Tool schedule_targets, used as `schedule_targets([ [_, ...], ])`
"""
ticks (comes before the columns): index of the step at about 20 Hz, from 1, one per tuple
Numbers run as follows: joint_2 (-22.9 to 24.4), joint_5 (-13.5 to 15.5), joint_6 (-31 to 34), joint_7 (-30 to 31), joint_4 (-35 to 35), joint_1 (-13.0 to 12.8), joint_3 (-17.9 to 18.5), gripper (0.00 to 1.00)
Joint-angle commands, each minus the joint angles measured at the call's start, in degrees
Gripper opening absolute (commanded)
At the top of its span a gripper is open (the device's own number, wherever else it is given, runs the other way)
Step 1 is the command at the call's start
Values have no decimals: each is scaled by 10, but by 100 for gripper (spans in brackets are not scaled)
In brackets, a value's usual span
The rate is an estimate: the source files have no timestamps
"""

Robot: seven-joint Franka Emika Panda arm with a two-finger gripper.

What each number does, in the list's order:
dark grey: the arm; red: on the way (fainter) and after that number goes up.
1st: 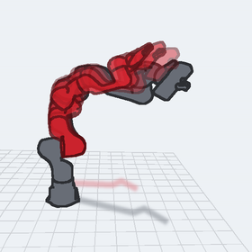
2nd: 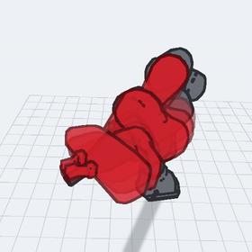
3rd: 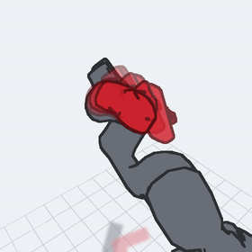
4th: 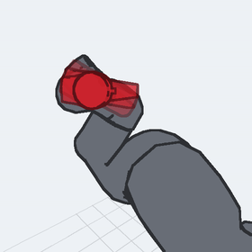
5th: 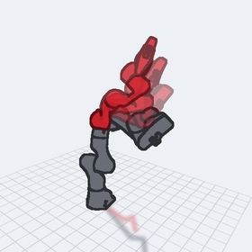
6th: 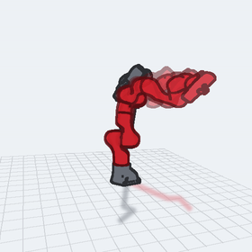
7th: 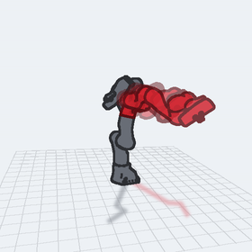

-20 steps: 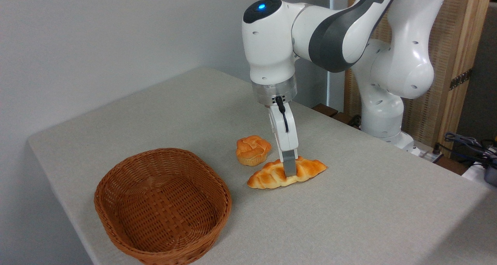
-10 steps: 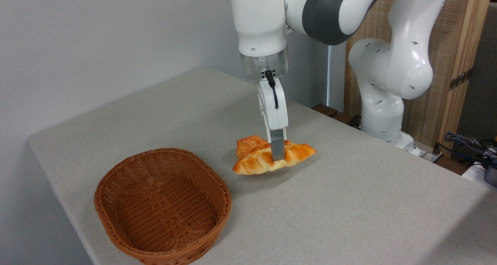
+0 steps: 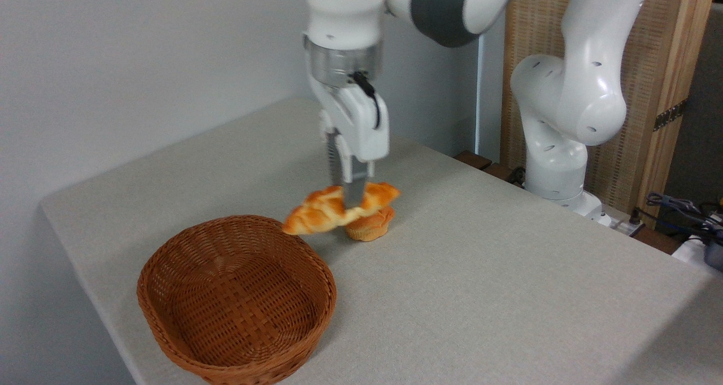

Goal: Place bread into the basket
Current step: 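Lift the braided roll and carry it over the wicker basket, then lower the roll into the basket and open the gripper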

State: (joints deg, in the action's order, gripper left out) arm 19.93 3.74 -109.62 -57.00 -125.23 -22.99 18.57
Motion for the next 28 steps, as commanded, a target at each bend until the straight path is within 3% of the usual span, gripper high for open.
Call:
schedule_targets([
  [1,-57,46,-32,60,59,-29,17,36],
  [5,-98,76,-113,101,83,-39,16,37],
  [8,-145,86,-123,103,116,-48,16,37],
  [11,-190,87,-144,102,144,-50,11,48],
  [13,-213,87,-156,103,154,-50,8,49],
  [17,-249,88,-159,111,177,-50,-1,78],
  [19,-258,87,-160,123,181,-50,-2,100],
  [28,-263,85,-160,123,181,-50,-2,100],
])
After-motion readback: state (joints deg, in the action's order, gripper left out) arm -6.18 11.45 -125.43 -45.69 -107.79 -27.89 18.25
